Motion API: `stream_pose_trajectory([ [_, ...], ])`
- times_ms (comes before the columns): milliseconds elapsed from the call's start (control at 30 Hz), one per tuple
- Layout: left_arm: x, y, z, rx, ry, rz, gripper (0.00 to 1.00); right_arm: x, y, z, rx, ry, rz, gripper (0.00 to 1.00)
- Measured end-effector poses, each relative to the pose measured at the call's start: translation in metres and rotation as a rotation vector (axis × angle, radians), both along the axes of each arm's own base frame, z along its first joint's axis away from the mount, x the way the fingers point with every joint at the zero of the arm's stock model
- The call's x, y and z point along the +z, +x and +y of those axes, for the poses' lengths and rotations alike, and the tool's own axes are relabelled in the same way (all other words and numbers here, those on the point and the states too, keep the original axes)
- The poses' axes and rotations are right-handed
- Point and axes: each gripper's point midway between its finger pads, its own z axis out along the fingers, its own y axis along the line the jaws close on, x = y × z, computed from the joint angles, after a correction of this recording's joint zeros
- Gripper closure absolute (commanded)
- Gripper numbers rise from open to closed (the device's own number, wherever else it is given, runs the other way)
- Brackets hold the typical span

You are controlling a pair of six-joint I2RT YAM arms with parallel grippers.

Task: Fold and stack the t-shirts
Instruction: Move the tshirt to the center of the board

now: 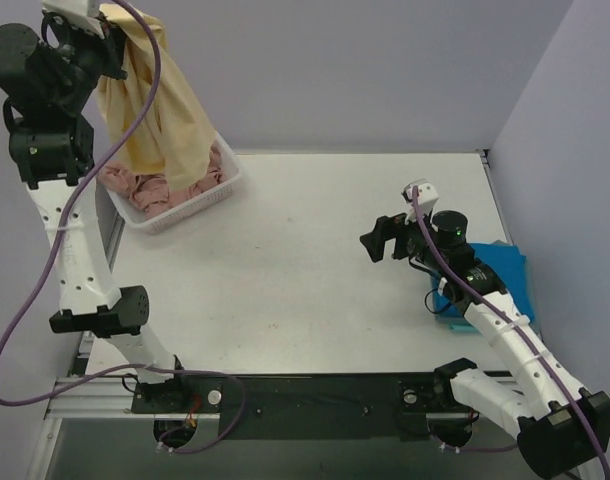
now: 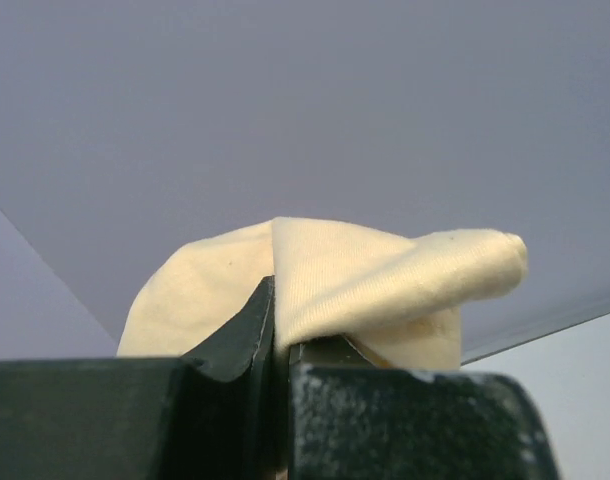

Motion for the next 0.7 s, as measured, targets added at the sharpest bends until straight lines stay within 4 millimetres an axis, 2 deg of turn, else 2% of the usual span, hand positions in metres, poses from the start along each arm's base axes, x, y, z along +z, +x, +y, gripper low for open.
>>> stream_pose_trajectory([
  [67,0.016,-0.028,-0.009,-0.030,0.010,-0.026,1.00,0.001,-0.003,0.001,0.004,0.008,0.005,0.09],
  [133,0.023,-0.058,-0.025,-0.079,0.023,-0.027,1.00,0.002,-0.007,0.004,0.014,0.017,0.010,0.09],
  [200,0.018,-0.080,-0.049,-0.143,0.032,0.003,1.00,0.003,-0.012,0.007,0.031,0.024,0.014,0.09],
  [267,-0.005,-0.101,-0.083,-0.247,0.046,0.076,1.00,0.005,-0.018,0.009,0.045,0.033,0.023,0.09],
  [367,-0.069,-0.115,-0.121,-0.372,0.058,0.269,1.00,0.007,-0.023,0.011,0.052,0.040,0.062,0.09],
  [500,-0.175,-0.112,-0.166,-0.458,0.109,0.564,1.00,0.013,-0.021,0.013,0.047,0.044,0.114,0.09],
  [533,-0.207,-0.113,-0.185,-0.493,0.146,0.642,0.91,0.013,-0.019,0.014,0.044,0.042,0.130,0.09],
  [567,-0.241,-0.119,-0.204,-0.538,0.193,0.723,0.54,0.013,-0.017,0.014,0.037,0.040,0.143,0.09],
  [600,-0.275,-0.130,-0.225,-0.595,0.248,0.806,0.26,0.012,-0.015,0.014,0.027,0.034,0.159,0.09],
  [633,-0.307,-0.145,-0.245,-0.661,0.314,0.878,0.14,0.010,-0.014,0.013,0.018,0.029,0.171,0.09],
  [700,-0.353,-0.183,-0.279,-0.795,0.420,0.990,0.13,0.007,-0.012,0.008,-0.013,0.018,0.198,0.09],
])
